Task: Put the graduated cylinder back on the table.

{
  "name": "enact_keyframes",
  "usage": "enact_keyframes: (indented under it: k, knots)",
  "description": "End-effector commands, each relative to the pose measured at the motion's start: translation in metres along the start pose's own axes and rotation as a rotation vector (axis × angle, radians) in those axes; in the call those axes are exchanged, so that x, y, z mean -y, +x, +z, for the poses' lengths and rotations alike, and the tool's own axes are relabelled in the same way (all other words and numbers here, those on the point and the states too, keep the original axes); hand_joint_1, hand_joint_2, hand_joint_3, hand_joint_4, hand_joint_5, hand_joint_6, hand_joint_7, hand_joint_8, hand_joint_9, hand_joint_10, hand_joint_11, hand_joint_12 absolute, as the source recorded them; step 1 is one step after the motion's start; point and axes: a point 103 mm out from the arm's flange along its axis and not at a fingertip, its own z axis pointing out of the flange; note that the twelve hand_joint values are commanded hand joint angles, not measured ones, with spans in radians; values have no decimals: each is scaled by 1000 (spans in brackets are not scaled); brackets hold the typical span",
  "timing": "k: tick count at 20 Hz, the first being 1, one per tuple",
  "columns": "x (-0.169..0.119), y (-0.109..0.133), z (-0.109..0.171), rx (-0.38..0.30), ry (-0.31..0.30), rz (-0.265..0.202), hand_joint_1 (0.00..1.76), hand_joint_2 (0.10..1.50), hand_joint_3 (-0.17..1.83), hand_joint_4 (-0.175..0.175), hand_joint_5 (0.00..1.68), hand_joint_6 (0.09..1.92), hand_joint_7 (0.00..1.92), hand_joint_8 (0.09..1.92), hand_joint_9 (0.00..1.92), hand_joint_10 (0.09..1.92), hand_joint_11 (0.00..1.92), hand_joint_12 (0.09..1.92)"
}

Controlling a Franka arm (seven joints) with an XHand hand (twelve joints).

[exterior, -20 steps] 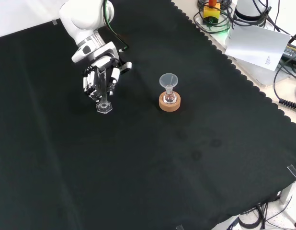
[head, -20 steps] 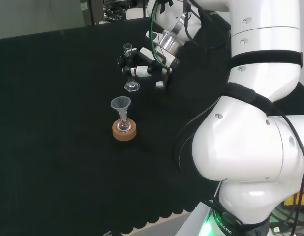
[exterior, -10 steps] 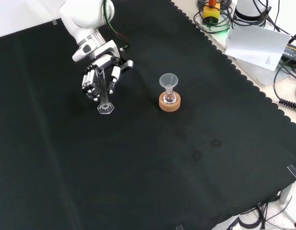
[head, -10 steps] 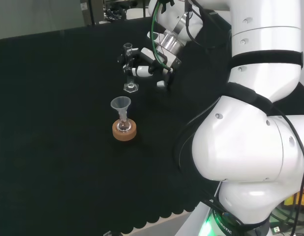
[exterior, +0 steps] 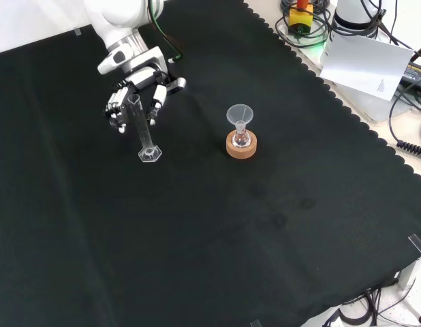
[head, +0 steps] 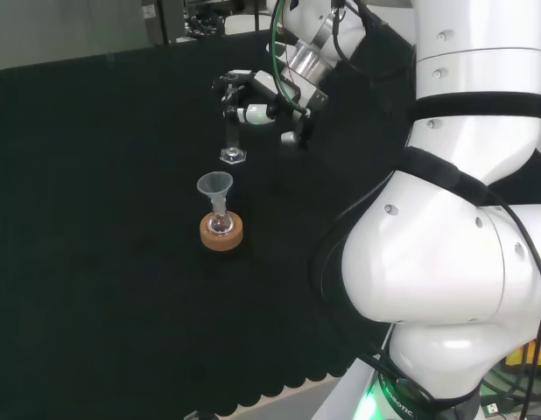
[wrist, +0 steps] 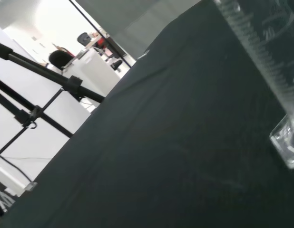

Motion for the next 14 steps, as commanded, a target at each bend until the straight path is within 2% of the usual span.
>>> enact_keyframes:
  k: [1,7,14]
  knots:
    - [3,5,-24,75,8,65,961,1052,-175,-48,405,416,275,645,779,87,357,1311]
    - [11,16,-52,151,12,120,913,1033,-175,-43,354,206,125,652,652,87,262,1353]
    - [29,49,-98,263,-38,141,895,1028,-175,-42,346,124,97,655,622,87,228,1368]
